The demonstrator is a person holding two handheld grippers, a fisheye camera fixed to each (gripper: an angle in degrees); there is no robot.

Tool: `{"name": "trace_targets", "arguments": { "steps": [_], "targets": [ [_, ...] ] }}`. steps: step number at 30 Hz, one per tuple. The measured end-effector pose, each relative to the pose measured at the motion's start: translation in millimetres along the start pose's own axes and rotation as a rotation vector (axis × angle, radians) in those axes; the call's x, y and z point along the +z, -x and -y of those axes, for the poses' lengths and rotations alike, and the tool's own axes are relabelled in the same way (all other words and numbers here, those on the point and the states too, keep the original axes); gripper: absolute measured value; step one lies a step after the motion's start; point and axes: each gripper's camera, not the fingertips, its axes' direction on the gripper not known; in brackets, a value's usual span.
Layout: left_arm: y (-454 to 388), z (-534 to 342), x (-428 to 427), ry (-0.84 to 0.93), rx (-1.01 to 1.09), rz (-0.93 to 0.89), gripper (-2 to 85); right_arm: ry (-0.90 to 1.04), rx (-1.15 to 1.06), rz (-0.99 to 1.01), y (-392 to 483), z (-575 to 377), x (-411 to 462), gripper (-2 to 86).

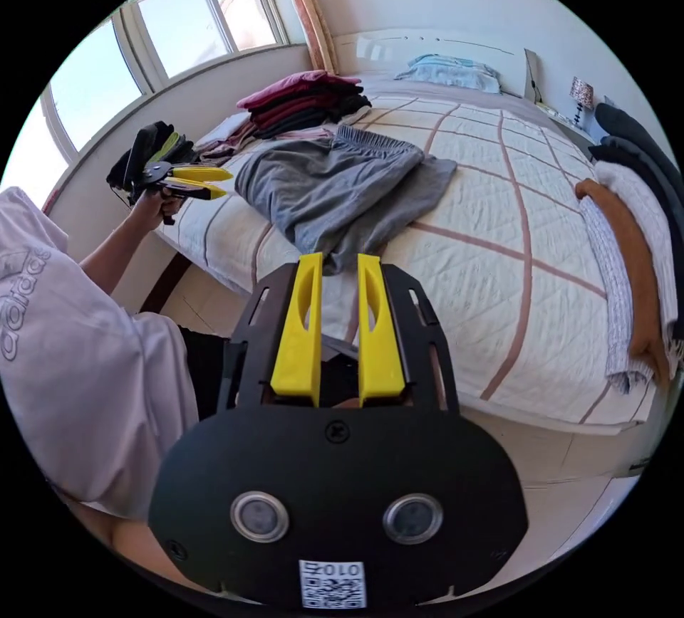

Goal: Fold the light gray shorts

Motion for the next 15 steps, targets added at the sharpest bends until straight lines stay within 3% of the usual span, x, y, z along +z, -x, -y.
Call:
{"name": "trace_targets", "arguments": {
  "steps": [6, 15],
  "targets": [
    [-34, 8, 10, -0.065, 0.008, 0.095, 13.3, -0.093, -0.042, -0.102, 36, -9, -1, 8.3],
    [-27, -22, 14, -0.084, -0.015, 0.04, 10.2, 0.019, -0.05, -0.075, 50, -6, 43, 7.1]
  ]
}}
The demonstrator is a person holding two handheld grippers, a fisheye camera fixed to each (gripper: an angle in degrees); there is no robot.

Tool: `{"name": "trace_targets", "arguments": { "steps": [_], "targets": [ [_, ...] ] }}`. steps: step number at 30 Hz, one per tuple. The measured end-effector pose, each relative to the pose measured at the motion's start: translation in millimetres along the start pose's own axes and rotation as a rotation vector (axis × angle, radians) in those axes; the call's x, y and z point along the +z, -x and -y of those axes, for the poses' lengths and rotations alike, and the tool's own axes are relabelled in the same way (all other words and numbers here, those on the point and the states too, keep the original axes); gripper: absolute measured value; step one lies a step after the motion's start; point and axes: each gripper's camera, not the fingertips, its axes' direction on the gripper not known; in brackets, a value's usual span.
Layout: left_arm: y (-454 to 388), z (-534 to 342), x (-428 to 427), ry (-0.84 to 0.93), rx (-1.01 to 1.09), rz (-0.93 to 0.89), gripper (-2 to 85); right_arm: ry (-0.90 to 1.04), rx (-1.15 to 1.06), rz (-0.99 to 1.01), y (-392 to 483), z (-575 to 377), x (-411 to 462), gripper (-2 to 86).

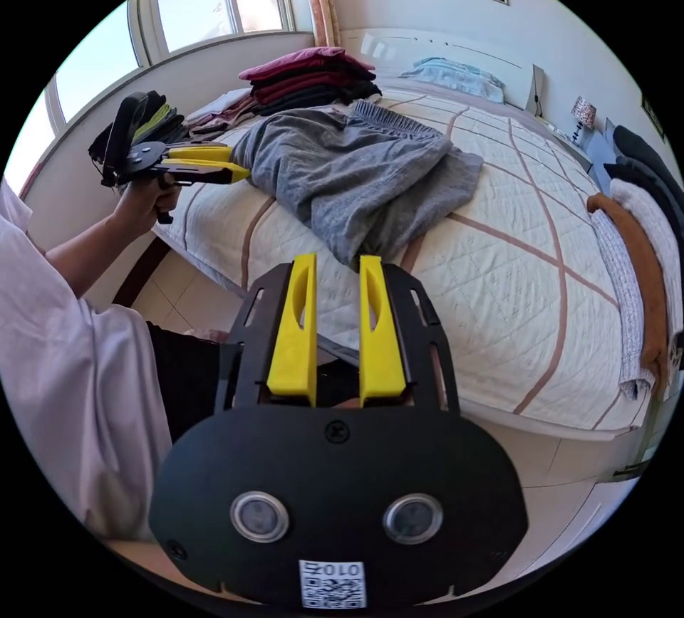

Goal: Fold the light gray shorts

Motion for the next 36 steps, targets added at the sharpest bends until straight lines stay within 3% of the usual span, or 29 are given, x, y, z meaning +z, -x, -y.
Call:
{"name": "trace_targets", "arguments": {
  "steps": [9, 12, 15, 19, 22, 27, 31, 36],
  "targets": [
    [11, 8, 0, 0.021, 0.055, -0.043, 4.8, 0.0, 0.014, -0.009, 0, 4, -21, 3.4],
    [23, 21, -9, 0.038, 0.179, -0.074, 3.1, 0.022, 0.016, 0.001, -9, 5, -28, 3.1],
    [64, 49, -21, 0.097, 0.306, -0.268, 2.0, 0.026, -0.044, 0.016, -27, 20, -53, 3.0],
    [121, 70, -54, 0.03, 0.289, -0.531, 1.1, -0.062, -0.131, 0.077, -41, 31, -113, 2.7],
    [125, 53, -37, 0.078, 0.282, -0.683, 0.7, -0.03, -0.152, 0.097, -37, 7, -111, 2.6],
    [97, 3, 34, 0.273, 0.263, -0.704, 0.3, 0.147, -0.038, 0.166, -42, -42, -36, 2.7],
    [122, -10, 18, 0.135, 0.142, -0.732, 0.2, 0.121, -0.032, 0.186, -51, -40, -45, 2.8],
    [124, -3, -11, 0.136, 0.206, -0.609, 0.0, 0.064, -0.091, 0.191, -58, -32, -74, 2.5]
  ]
}}
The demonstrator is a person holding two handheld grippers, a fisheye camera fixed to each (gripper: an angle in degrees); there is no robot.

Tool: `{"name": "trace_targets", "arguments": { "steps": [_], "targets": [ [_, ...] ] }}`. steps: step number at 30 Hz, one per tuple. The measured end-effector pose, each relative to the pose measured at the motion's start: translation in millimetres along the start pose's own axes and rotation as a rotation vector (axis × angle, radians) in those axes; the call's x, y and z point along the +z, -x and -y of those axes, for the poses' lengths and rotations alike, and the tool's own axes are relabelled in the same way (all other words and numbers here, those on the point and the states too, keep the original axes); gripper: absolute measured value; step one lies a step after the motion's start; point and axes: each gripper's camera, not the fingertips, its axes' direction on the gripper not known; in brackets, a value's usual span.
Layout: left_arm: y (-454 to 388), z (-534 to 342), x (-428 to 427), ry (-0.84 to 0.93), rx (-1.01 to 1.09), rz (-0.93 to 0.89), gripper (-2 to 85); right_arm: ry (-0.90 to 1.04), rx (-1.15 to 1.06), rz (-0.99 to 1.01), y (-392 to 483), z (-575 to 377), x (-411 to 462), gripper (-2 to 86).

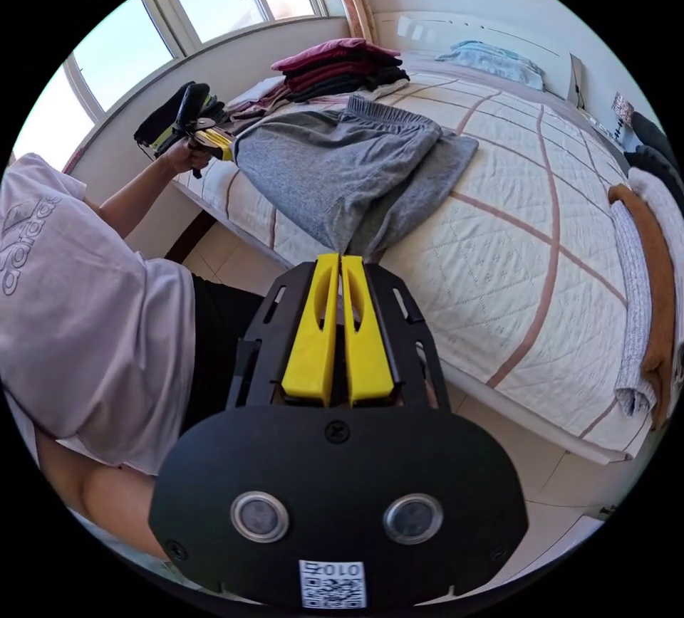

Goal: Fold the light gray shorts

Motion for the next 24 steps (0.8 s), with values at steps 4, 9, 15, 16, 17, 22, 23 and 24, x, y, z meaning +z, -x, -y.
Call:
{"name": "trace_targets", "arguments": {
  "steps": [4, 9, 15, 16, 17, 22, 23, 24],
  "targets": [
    [7, 0, 1, 0.069, 0.015, 0.018, 0.0, 0.05, 0.006, -0.003, -3, -2, 13, 2.5],
    [-10, 24, -39, 0.075, 0.197, 0.104, -0.1, -0.029, 0.044, -0.038, -9, -5, -10, 2.4],
    [-27, 59, -54, 0.229, 0.359, 0.19, -0.1, -0.044, 0.014, -0.024, -15, 3, -26, 2.3],
    [-29, 54, -31, 0.315, 0.357, 0.156, 0.0, -0.002, 0.011, -0.035, -14, 1, -18, 2.4],
    [-30, 50, -17, 0.354, 0.353, 0.146, 0.0, 0.026, 0.022, -0.013, -15, -2, -7, 2.5],
    [-2, -2, 30, 0.227, 0.091, 0.054, 1.0, 0.08, 0.063, 0.038, -25, -11, 17, 3.7],
    [0, -7, 22, 0.19, 0.071, 0.042, 1.2, 0.092, 0.058, 0.036, -29, -8, 11, 4.2],
    [2, -17, 7, 0.138, 0.039, 0.024, 2.0, 0.086, 0.056, 0.032, -32, -7, 6, 4.6]
  ]
}}
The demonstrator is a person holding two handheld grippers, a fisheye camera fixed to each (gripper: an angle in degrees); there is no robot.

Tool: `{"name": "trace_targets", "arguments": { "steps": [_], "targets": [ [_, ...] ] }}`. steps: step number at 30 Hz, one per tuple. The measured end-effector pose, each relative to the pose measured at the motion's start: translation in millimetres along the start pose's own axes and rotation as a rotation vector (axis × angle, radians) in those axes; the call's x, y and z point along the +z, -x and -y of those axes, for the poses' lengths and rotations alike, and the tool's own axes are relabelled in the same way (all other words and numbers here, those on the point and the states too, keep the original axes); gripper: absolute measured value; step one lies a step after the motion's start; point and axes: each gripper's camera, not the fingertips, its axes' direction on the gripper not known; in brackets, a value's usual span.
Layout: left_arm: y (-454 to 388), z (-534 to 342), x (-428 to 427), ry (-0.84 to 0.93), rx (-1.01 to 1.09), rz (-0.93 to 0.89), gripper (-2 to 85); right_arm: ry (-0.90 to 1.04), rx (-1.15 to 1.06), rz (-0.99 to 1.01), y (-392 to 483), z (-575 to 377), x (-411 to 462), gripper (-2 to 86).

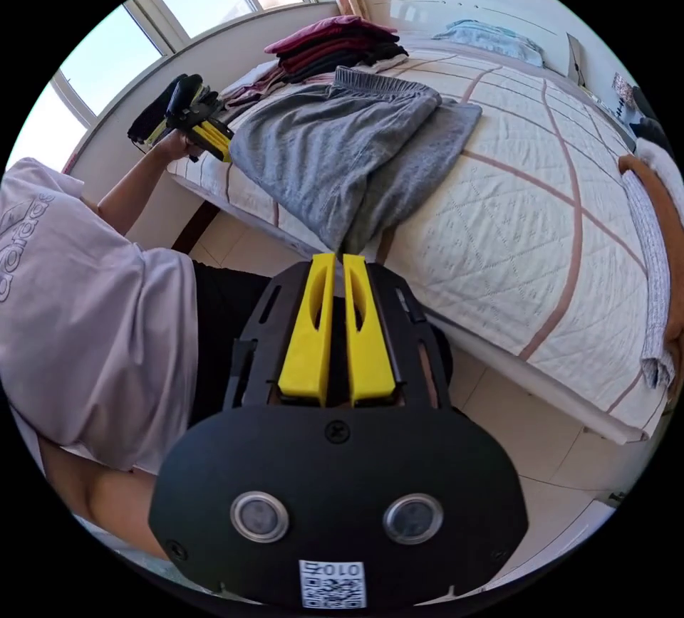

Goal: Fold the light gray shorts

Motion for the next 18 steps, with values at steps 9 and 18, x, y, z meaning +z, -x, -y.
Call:
{"name": "trace_targets", "arguments": {
  "steps": [9, 18],
  "targets": [
    [18, 17, -55, -0.282, -0.278, 0.018, 7.0, -0.239, 0.308, 0.081, -83, 94, -48, 10.7],
    [40, 37, 9, -0.206, -0.433, 0.018, 6.3, -0.017, 0.373, 0.055, -126, 205, 33, 6.6]
  ]
}}
